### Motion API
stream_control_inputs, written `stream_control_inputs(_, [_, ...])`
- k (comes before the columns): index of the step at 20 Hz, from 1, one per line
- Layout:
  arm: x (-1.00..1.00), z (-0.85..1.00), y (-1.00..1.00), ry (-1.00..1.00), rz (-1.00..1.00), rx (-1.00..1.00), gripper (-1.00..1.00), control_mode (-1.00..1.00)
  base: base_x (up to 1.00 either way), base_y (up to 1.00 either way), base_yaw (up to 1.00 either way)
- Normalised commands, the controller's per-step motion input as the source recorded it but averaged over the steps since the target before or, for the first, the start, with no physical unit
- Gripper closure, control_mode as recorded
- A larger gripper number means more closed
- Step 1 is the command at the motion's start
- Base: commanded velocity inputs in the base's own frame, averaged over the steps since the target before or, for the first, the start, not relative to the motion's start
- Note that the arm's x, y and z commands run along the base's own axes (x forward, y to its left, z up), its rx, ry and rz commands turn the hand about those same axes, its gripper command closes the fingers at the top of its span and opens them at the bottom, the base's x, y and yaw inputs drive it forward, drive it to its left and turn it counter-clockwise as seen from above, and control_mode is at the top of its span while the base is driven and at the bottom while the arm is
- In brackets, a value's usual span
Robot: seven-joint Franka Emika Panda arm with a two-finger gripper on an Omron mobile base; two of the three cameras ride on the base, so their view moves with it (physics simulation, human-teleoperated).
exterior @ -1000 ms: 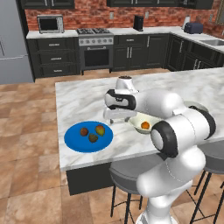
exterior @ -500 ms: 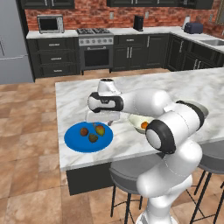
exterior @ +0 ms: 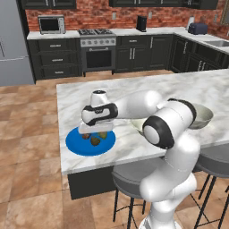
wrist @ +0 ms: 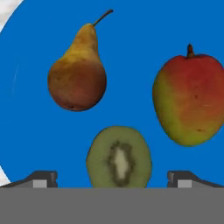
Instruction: Take the fruits from the plate on the dining counter and place two fruits in each bowl.
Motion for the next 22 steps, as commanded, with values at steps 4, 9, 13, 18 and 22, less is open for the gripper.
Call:
stream_control_inputs(4, [0.03,-0.35,0.12,0.00,0.00,0.00,-1.00,-1.00,0.00,0.00,0.00])
stream_control_inputs(9, [0.00,-0.30,-0.02,0.00,0.00,0.00,-1.00,-1.00,0.00,0.00,0.00])
stream_control_inputs(13, [0.00,-0.09,-0.02,0.00,0.00,0.00,-1.00,-1.00,0.00,0.00,0.00])
stream_control_inputs(18, [0.00,0.00,-0.02,0.00,0.00,0.00,-1.00,-1.00,0.00,0.00,0.00])
stream_control_inputs(22, [0.00,-0.09,-0.01,0.00,0.00,0.00,-1.00,-1.00,0.00,0.00,0.00])
